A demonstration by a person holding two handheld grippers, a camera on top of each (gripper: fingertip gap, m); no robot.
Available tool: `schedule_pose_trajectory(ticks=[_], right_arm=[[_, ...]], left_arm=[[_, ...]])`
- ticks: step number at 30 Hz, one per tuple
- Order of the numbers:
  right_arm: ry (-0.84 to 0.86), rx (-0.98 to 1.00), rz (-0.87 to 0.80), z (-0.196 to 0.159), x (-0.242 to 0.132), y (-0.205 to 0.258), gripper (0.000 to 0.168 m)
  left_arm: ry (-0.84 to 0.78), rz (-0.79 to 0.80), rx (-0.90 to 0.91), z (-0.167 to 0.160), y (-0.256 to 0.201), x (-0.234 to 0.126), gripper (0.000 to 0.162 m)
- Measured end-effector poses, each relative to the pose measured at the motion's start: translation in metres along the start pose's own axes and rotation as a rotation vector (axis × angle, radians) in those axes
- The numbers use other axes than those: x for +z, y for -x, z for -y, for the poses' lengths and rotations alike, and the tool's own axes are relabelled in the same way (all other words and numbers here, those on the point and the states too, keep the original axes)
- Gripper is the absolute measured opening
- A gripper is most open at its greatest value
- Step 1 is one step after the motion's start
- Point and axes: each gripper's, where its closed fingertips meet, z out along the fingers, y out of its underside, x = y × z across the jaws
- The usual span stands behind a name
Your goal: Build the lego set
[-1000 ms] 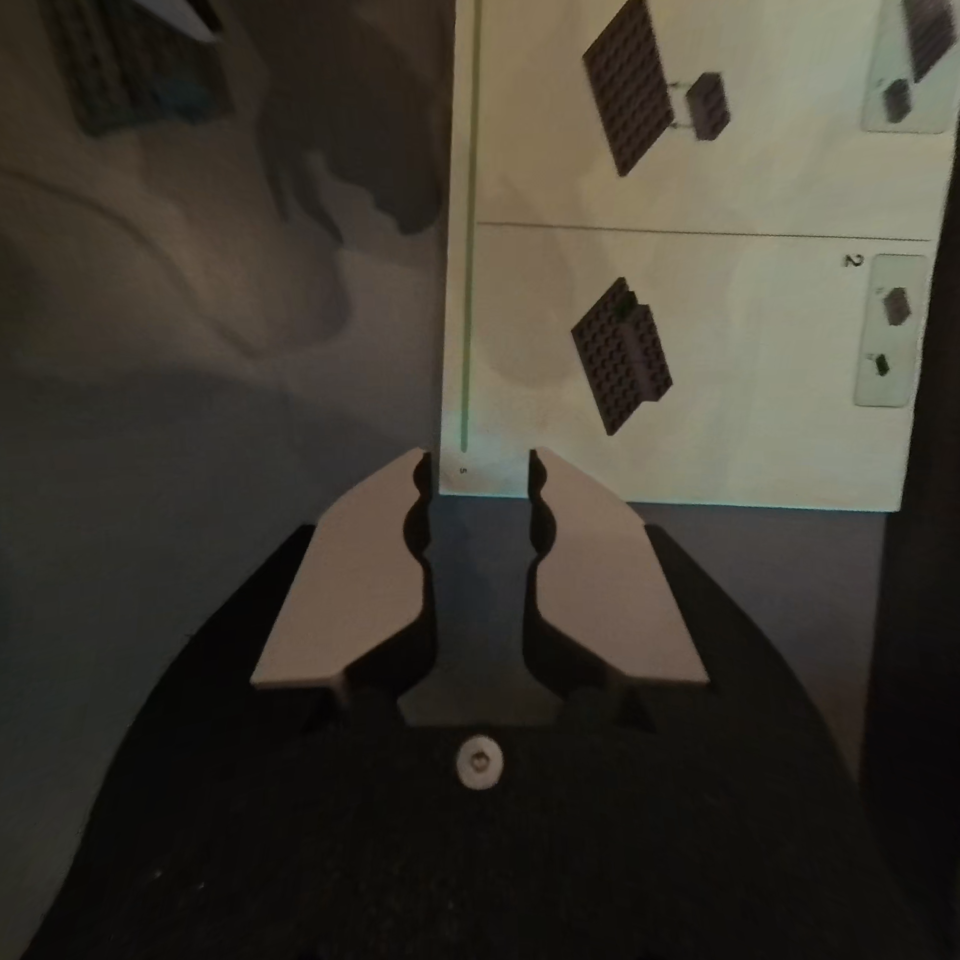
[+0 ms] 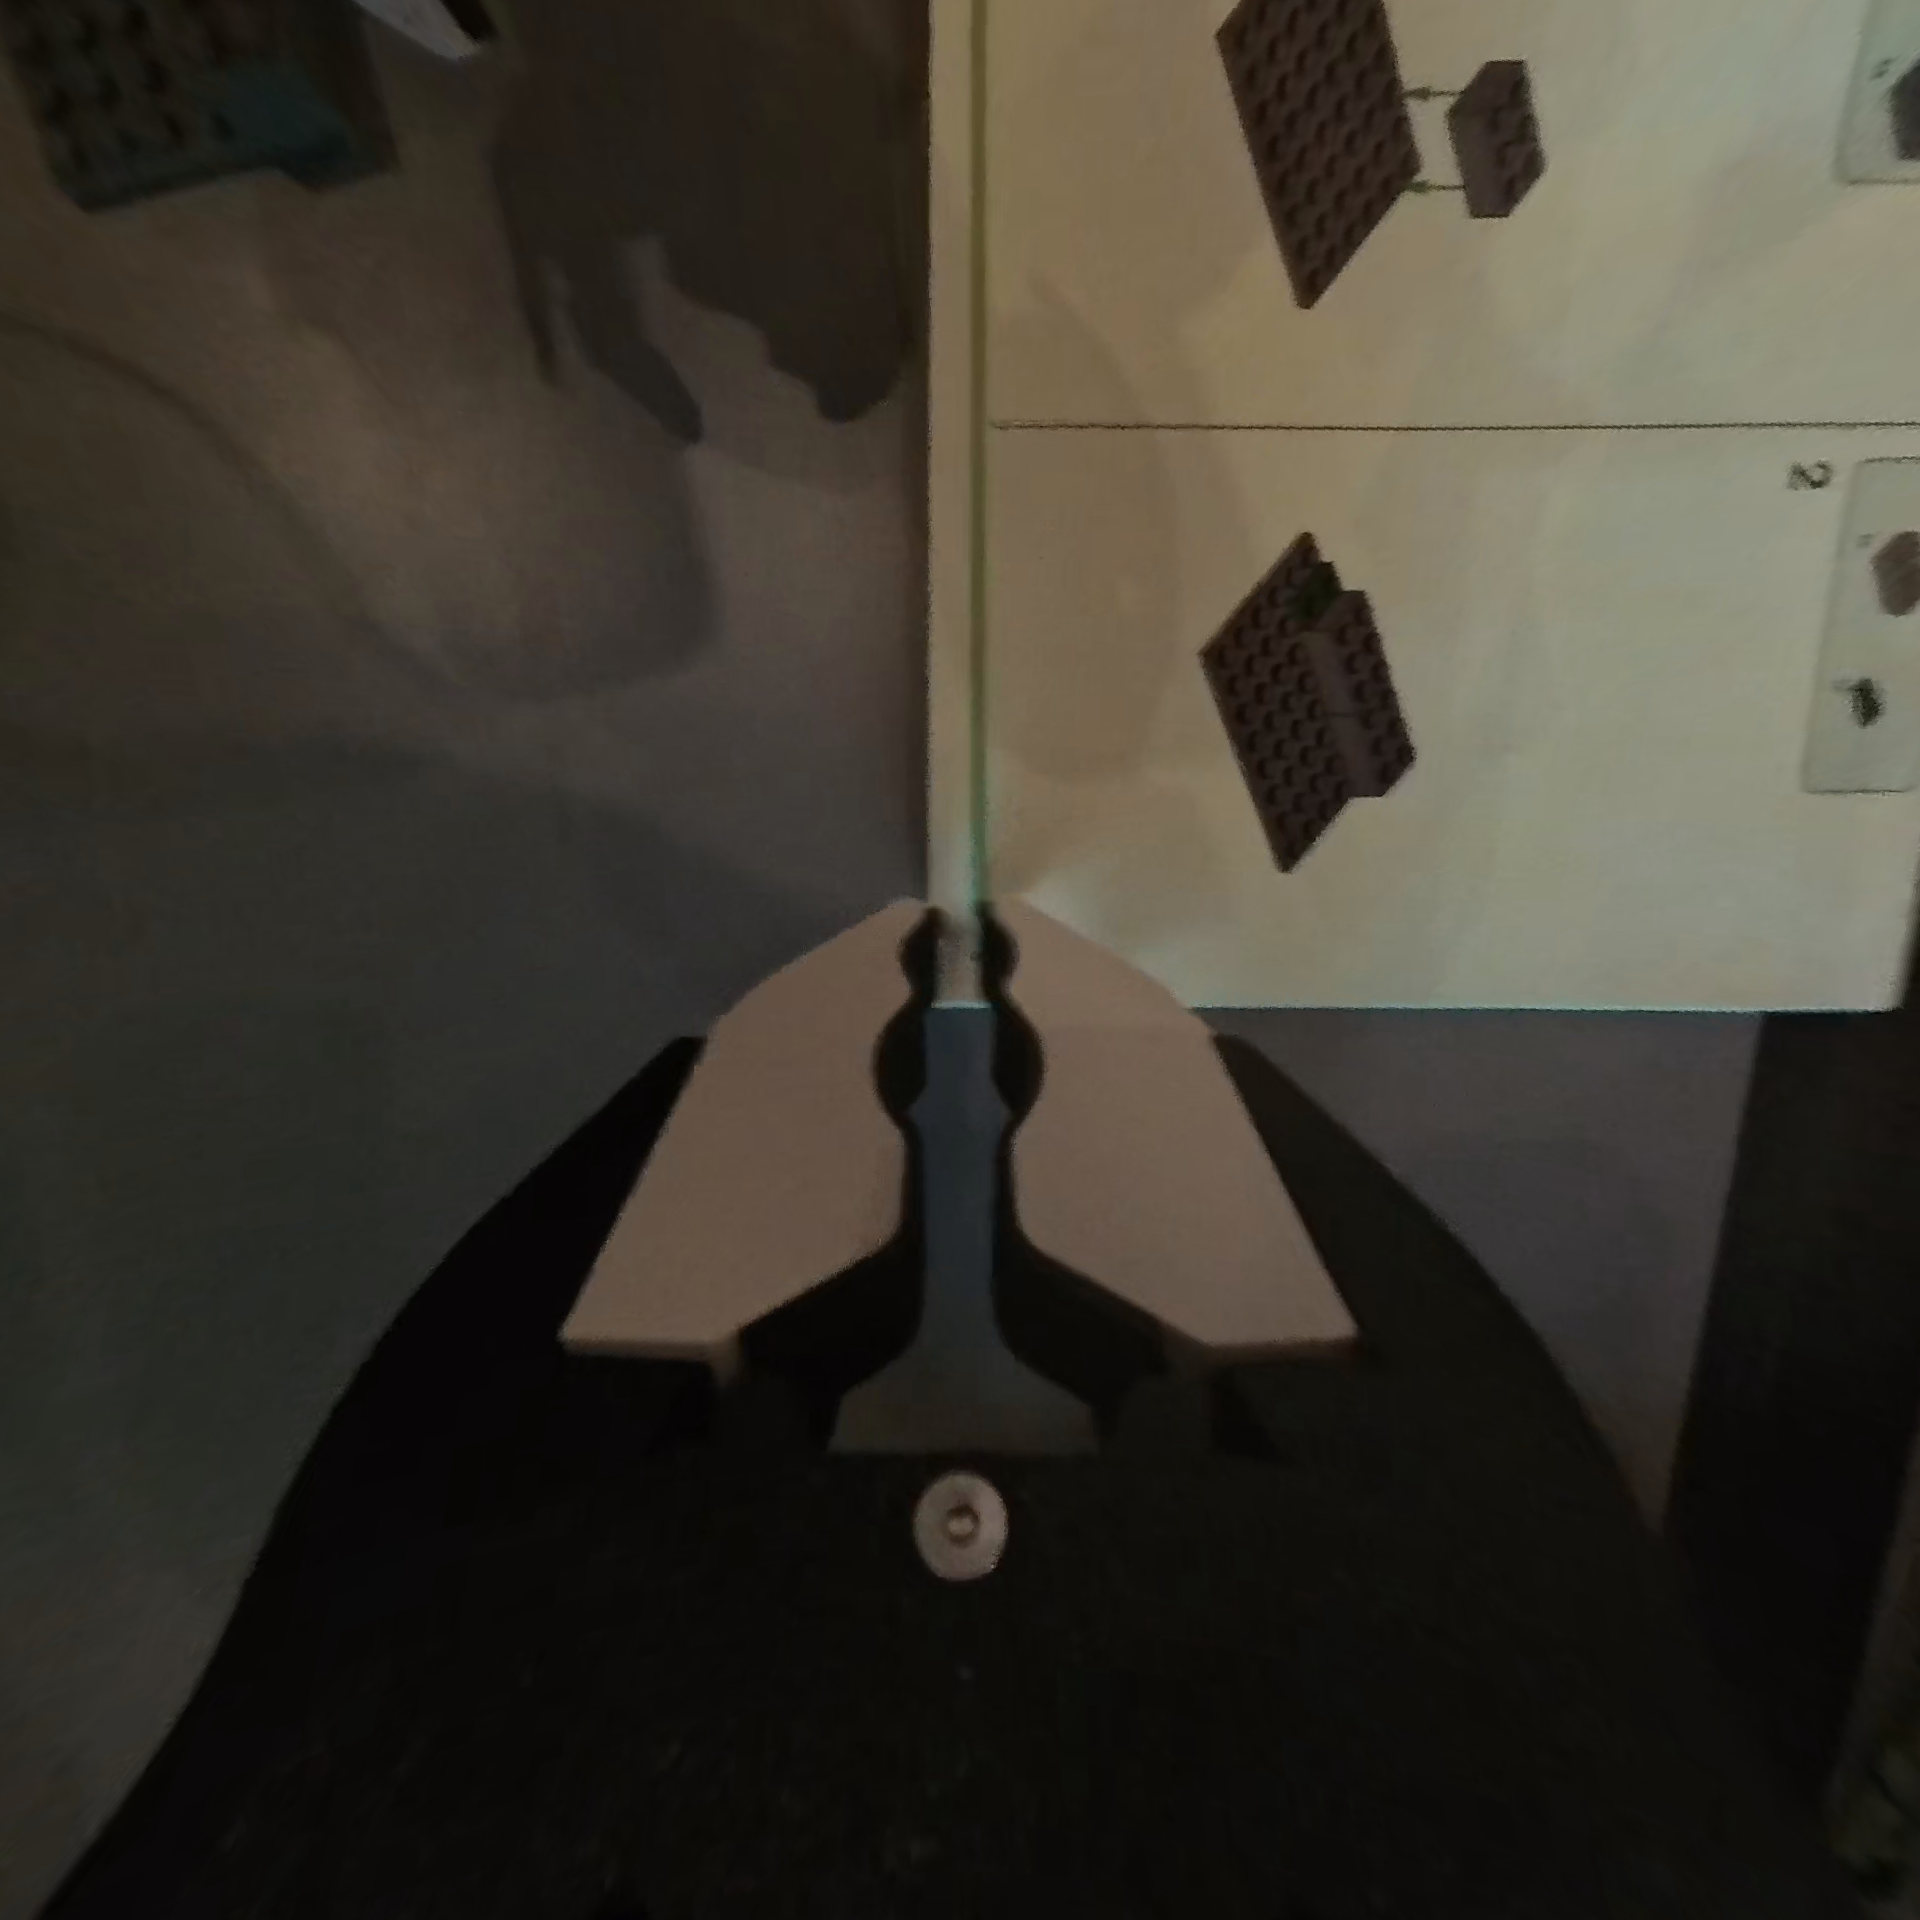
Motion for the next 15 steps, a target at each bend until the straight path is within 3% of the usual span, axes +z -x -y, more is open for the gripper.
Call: schedule_pose_trajectory(ticks=[1, 15], right_arm=[[0.005, -0.004, 0.004, -0.0003, 0.0001, 0.0003, 0.0], [-0.007, 0.071, 0.076, 0.0026, -0.0075, 0.0007, 0.0]], left_arm=[[0.001, 0.001, 0.002, -0.0007, 0.0001, -0.0005, 0.029], [0.01, -0.003, 0.005, -0.0024, 0.0043, 0.0063, 0.028]])
